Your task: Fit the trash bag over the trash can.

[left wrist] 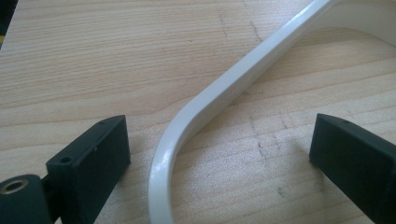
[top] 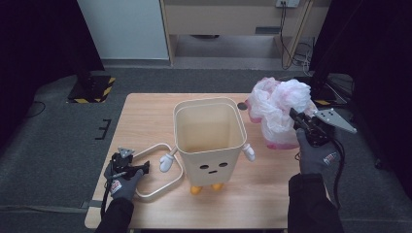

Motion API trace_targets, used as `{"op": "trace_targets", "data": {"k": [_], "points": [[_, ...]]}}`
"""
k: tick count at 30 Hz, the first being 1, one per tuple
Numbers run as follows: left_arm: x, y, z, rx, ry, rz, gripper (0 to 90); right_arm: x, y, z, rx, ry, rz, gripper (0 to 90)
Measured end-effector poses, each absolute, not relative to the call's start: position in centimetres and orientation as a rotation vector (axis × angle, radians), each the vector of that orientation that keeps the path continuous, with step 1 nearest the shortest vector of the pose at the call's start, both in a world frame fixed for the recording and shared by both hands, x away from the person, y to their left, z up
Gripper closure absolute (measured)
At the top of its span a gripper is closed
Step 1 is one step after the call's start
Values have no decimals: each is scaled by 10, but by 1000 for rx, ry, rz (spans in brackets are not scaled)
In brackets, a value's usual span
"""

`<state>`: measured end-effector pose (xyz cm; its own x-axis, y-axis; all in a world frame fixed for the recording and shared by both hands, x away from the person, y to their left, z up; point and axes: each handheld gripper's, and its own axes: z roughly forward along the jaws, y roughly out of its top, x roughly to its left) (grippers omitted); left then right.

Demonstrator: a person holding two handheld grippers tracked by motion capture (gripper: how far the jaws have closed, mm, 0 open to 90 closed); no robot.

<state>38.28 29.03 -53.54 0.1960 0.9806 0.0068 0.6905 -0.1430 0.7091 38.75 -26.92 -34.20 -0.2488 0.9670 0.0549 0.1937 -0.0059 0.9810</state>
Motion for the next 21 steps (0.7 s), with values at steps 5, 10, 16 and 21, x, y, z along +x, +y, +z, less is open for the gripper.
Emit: {"op": "trace_targets", "data": {"k": [5,10,16,21], "points": [[383,290,-535,1902,1556,655,41,376,-267,-319,1182,1486,1370,807],[383,290,-535,1902,1556,655,41,361,-263,-296,1125,1441,1405,807],[383,290,-535,1902,1556,655,41,340,-255,-271,1047,1380,1439,805],[383,290,-535,1901,1557,655,41,319,-246,-257,1002,1328,1461,805]]}}
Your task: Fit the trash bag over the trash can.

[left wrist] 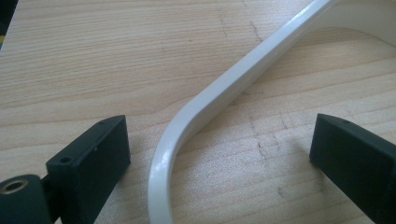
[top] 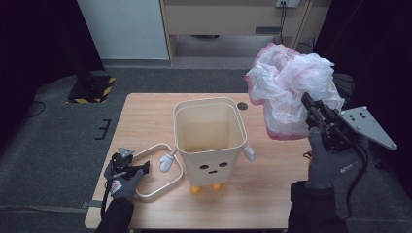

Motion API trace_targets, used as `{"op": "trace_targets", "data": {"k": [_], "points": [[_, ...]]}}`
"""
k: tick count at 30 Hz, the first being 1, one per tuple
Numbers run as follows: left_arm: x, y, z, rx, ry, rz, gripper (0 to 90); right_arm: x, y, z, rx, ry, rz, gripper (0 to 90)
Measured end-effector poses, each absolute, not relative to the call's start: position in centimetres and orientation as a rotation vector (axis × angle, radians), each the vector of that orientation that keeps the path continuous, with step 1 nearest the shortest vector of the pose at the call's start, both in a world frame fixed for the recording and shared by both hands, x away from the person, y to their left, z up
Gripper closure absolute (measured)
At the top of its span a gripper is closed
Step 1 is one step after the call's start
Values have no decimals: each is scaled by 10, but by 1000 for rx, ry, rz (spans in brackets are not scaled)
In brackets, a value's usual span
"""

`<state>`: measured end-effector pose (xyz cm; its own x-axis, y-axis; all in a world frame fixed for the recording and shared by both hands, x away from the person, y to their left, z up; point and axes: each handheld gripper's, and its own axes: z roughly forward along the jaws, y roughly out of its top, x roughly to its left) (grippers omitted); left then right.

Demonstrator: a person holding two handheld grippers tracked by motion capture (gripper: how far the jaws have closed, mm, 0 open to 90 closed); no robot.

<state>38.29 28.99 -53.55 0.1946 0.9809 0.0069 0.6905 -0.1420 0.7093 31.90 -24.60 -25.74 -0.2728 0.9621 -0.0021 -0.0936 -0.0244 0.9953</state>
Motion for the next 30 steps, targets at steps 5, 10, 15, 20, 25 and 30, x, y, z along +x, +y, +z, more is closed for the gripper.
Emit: {"op": "trace_targets", "data": {"k": [5,10,15,20,25,30], "points": [[383,290,-535,1901,1557,655,41,299,-234,-251,968,1300,1483,802],[383,290,-536,1896,1558,655,41,280,-218,-248,930,1286,1496,799],[383,290,-536,1895,1558,655,40,266,-200,-249,910,1282,1498,798],[383,290,-536,1895,1558,656,40,254,-182,-251,880,1281,1511,795],[383,289,-536,1894,1560,654,40,249,-162,-254,854,1311,1535,793],[383,289,-536,1893,1559,654,40,251,-147,-258,854,1347,1589,791]]}}
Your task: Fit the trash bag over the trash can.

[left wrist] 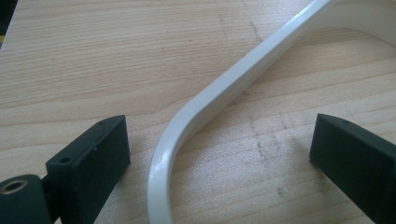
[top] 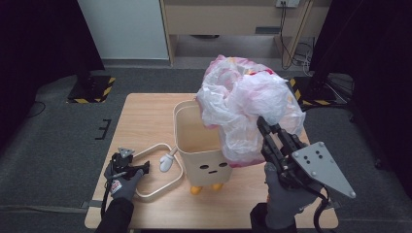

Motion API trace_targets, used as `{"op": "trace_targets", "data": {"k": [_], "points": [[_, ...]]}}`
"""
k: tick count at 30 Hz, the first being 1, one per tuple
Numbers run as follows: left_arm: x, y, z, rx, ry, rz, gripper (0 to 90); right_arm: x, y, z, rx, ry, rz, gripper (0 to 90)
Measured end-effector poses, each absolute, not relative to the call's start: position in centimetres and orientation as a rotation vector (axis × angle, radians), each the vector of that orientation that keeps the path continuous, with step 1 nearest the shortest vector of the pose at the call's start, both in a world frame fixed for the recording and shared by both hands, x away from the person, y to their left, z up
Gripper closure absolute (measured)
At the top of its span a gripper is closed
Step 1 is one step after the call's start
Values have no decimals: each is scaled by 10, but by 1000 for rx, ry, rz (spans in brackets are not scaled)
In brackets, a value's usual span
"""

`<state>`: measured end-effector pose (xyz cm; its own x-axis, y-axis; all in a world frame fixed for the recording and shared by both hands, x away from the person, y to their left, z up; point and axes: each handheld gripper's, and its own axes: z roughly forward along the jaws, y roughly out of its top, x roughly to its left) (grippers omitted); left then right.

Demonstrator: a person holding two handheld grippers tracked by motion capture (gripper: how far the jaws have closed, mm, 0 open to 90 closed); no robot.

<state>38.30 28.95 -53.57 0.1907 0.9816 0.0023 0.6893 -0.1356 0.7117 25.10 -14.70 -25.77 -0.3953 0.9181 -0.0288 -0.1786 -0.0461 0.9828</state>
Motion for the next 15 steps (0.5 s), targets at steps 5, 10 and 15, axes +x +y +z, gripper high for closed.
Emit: {"op": "trace_targets", "data": {"k": [5,10,15], "points": [[383,289,-536,1894,1560,653,40,253,-133,-260,844,1379,1611,790],[383,290,-535,1900,1558,652,40,252,-124,-260,829,1397,1627,791],[383,290,-535,1902,1557,652,39,248,-117,-255,806,1401,1644,791]]}}
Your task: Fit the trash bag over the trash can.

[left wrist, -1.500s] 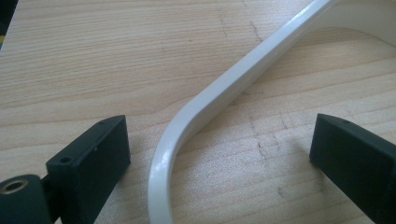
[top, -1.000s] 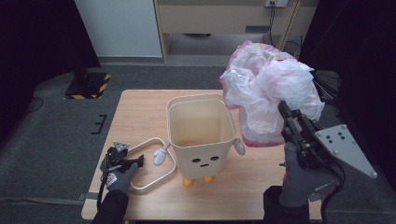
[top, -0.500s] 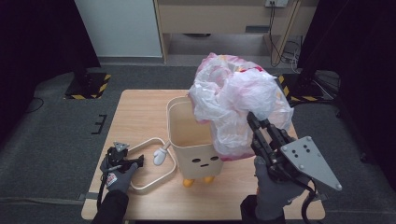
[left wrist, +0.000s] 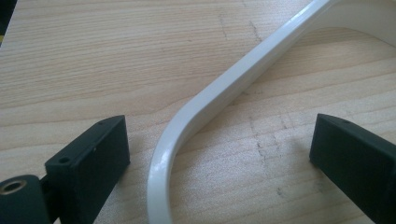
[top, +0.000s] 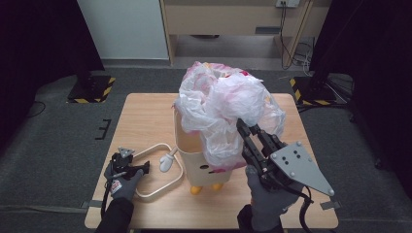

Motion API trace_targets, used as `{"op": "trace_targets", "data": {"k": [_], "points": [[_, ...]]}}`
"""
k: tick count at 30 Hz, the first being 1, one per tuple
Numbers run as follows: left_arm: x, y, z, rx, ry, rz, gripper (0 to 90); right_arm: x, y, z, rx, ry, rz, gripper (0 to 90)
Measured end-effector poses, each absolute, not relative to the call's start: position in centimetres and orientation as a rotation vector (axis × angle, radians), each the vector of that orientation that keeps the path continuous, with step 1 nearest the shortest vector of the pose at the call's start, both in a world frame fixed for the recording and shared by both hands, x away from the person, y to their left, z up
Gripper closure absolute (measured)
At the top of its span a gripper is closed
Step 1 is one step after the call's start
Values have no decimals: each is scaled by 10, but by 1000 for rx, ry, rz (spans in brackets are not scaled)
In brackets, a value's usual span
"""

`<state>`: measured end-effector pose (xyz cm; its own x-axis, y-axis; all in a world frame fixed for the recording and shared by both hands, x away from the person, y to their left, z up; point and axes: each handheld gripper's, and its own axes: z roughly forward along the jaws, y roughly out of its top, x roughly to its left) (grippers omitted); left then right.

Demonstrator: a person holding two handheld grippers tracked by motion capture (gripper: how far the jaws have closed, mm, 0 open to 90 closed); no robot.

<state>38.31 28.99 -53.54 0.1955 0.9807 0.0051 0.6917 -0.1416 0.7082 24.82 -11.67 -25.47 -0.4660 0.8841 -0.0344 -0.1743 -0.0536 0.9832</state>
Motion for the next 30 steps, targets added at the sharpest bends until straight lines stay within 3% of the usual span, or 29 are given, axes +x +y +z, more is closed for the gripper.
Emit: {"op": "trace_targets", "data": {"k": [14,22,30], "points": [[383,290,-535,1903,1556,651,38,257,-93,-260,805,1481,1683,776],[383,290,-536,1896,1558,651,37,275,-97,-271,880,1519,1651,668],[383,290,-536,1895,1559,650,37,281,-102,-272,896,1533,1633,648]]}}
